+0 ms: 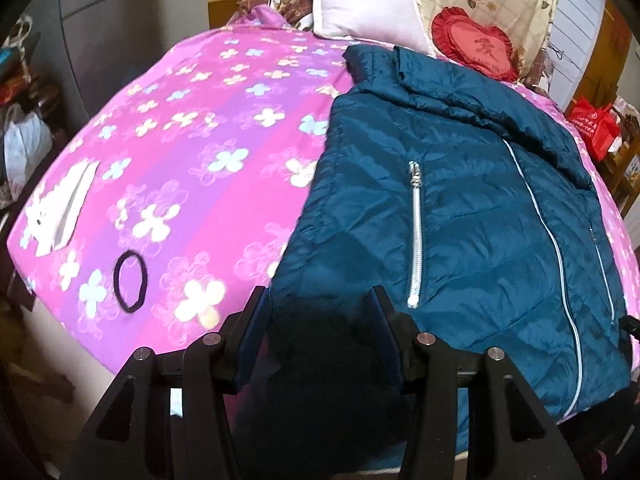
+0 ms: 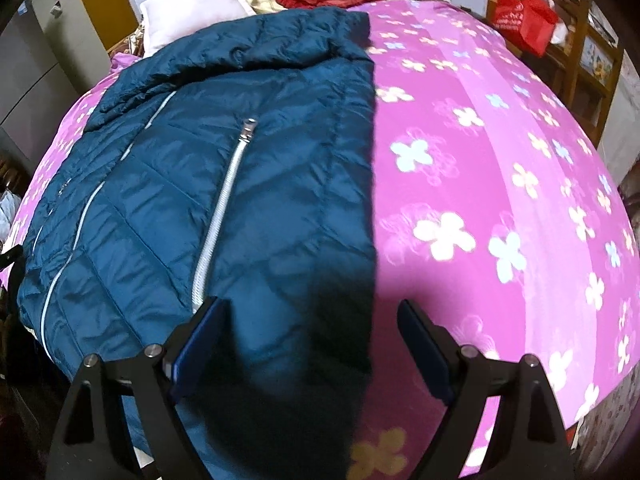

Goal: Fold large clothes

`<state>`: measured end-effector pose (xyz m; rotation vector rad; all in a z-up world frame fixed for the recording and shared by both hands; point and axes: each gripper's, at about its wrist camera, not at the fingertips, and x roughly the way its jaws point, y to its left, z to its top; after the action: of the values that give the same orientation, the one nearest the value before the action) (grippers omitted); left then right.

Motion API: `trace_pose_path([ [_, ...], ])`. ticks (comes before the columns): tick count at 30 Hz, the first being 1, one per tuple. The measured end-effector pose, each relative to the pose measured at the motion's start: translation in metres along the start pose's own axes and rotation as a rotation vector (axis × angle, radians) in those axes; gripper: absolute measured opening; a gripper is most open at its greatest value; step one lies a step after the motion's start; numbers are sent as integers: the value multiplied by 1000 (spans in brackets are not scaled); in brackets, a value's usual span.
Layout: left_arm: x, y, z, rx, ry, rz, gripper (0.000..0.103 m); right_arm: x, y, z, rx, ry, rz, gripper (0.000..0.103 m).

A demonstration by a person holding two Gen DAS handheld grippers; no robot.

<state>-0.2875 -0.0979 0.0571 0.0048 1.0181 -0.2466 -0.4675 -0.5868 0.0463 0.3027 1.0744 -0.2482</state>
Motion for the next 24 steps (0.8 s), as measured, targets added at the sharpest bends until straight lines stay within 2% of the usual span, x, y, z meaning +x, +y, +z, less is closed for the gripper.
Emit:
trace_pose_path([
  [4, 5, 24, -4, -81, 53, -48, 32, 0, -9, -7, 19, 22, 32, 91],
  [10, 10, 43, -11, -165, 85, -110, 36, 4, -15, -15, 27, 55, 80, 92],
  [13, 15, 37, -17, -146, 125, -132, 37, 3, -14, -18, 16, 53, 108, 94],
  [16, 14, 29, -22, -118, 121, -126, 39, 1, -12, -23, -2, 66, 132, 95],
  [24, 13, 11, -26, -49, 131, -112, 40, -6, -3, -39, 3, 88, 291, 95],
])
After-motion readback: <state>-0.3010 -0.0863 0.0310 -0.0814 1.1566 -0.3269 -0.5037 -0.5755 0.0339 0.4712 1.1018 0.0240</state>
